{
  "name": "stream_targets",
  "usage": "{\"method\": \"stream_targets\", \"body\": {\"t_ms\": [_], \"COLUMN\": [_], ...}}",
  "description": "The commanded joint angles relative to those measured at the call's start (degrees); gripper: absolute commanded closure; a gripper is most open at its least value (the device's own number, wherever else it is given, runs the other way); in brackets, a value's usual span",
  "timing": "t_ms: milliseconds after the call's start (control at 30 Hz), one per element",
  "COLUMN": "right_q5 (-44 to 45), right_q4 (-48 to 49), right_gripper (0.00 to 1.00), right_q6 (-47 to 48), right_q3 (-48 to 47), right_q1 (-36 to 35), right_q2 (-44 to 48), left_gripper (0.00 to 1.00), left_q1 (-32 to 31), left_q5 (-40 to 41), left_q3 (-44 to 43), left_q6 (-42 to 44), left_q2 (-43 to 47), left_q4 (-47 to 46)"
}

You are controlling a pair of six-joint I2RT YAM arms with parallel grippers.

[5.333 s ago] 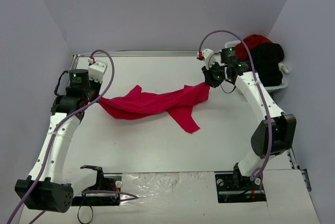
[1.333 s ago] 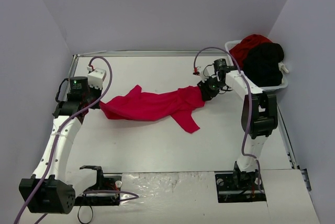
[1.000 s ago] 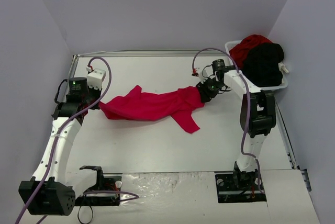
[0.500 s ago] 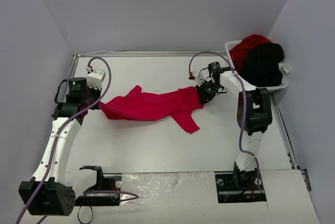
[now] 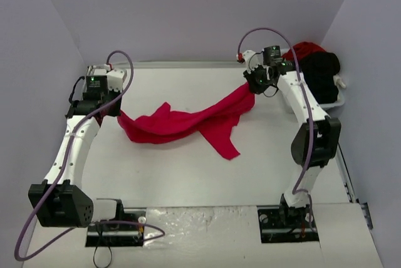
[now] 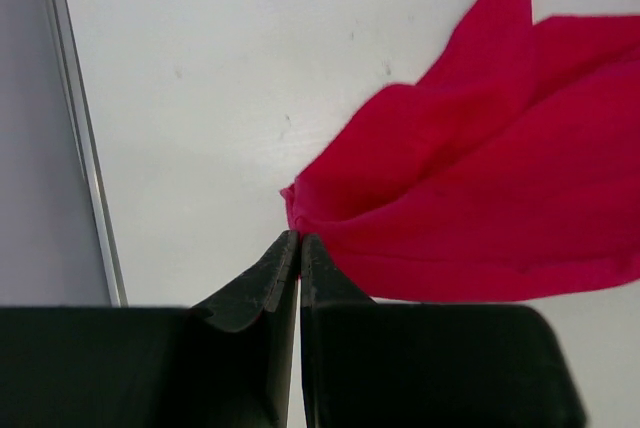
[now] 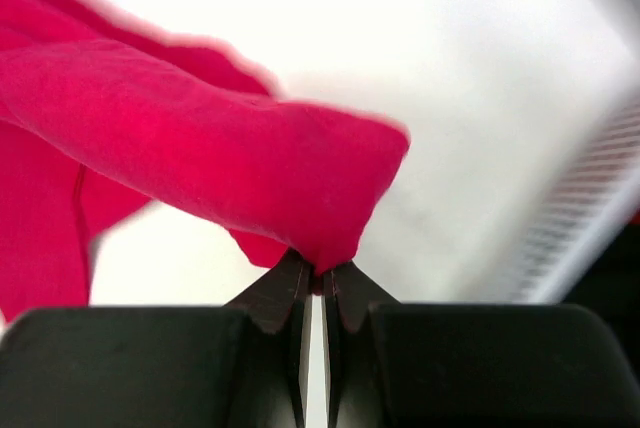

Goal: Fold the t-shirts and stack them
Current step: Flatten out the tshirt

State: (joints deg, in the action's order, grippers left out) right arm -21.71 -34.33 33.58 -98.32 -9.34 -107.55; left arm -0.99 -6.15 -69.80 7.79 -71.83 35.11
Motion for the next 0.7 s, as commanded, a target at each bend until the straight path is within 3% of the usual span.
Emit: {"method": "stream_targets", "body": {"t_ms": [0,133,267,400,500,667], "right_q5": [6.33,10.20,9.85,9.59,9.50,9.94], "right_q4": [0.84,0.75,0.75,0.84,0.93,0.32], "right_gripper": [1.00,1.00,1.00,1.00,1.00,1.00], "right_q6": [-4.57,-6.95,-8.27,-9.59,-11.34,-14.68], "right_q3": [-10.46,-20.31,-21.91,-16.90,-10.33,-6.71], "right_q1": [0.90,1.43,2.31,2.31,2.31,2.40], "right_q2": [3.22,3.13,7.87,16.21,27.61,39.24], "left_gripper": [0.98,0.98,0.98,0.98,0.98,0.98], "left_q1": [0.29,0.29,0.38,0.38,0.38,0.38], "left_q5": [0.27,0.18,-0.08,-3.07,-5.35,-3.70], "left_q3": [-9.19,-21.39,-26.08,-23.20,-19.08,-15.98], "left_q6": [-3.04,-4.36,-5.16,-4.80,-4.54,-4.01], "left_q2": [-3.83,-6.47,-3.68,3.61,12.65,22.16], "left_q4": [0.66,2.32,3.91,6.63,10.48,13.49]}}
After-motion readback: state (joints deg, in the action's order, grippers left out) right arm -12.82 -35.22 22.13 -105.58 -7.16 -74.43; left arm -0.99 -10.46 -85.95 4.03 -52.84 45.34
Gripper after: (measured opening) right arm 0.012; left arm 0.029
